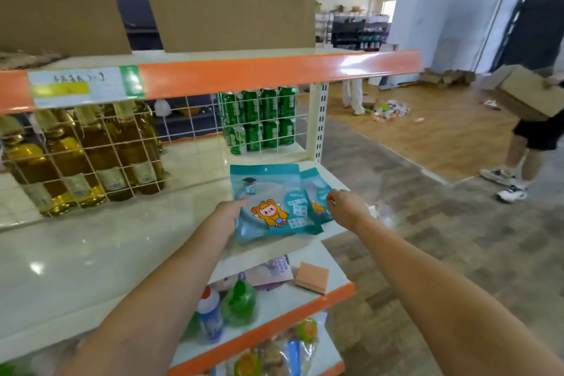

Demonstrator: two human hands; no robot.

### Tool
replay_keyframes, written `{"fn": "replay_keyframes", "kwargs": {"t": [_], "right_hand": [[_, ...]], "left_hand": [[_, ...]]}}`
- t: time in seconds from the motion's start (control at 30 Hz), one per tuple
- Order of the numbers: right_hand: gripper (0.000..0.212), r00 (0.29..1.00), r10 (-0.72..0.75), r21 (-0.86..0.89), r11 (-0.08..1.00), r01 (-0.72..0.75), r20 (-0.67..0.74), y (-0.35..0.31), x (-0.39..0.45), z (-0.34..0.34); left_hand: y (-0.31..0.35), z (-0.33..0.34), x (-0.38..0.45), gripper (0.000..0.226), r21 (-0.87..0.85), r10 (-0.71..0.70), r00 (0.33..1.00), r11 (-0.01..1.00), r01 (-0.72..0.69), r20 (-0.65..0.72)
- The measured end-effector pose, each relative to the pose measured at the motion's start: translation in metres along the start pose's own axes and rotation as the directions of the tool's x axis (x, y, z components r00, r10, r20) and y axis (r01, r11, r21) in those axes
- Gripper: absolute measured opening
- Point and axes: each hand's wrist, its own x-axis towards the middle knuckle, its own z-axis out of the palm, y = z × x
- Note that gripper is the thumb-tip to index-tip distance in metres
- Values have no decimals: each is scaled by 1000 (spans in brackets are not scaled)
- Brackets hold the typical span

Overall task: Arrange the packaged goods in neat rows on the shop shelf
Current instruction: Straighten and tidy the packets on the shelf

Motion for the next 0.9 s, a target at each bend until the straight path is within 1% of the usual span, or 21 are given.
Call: {"fn": "replay_keyframes", "kwargs": {"t": [0.1, 0.23, 0.33, 0.53, 0.67, 0.77, 0.83, 0.9], "right_hand": [[28, 999, -33, 29, 999, 33, 2, -19, 15, 2], [29, 997, -75, 31, 997, 74, 23, -43, 26, 11], [29, 994, -95, 26, 995, 94, 48, -56, 32, 19], [33, 993, -83, 27, 996, 81, 79, -74, 40, 24], [34, 991, -95, -46, 994, 99, 92, -85, 43, 30], [35, 987, -116, -121, 984, 130, 116, -92, 46, 32], [36, 983, -143, -172, 972, 162, 118, -95, 50, 34], [35, 982, -143, -159, 974, 161, 120, -97, 54, 35]], "left_hand": [[8, -19, -5, 27, -38, 10, 999, 999, -11, -42], [8, -44, 1, 30, -42, -17, 995, 999, 13, -94], [5, -56, 8, 25, -59, -26, 993, 998, 20, -111], [-7, -72, 22, 29, -107, -44, 993, 994, 32, -113], [-16, -79, 26, 34, -97, -50, 990, 995, 37, -131], [-24, -80, 28, 32, -89, -66, 985, 995, 52, -160], [-27, -79, 31, 34, -59, -51, 978, 997, 40, -202], [-27, -77, 33, 35, -9, -15, 971, 1000, 14, -239]]}}
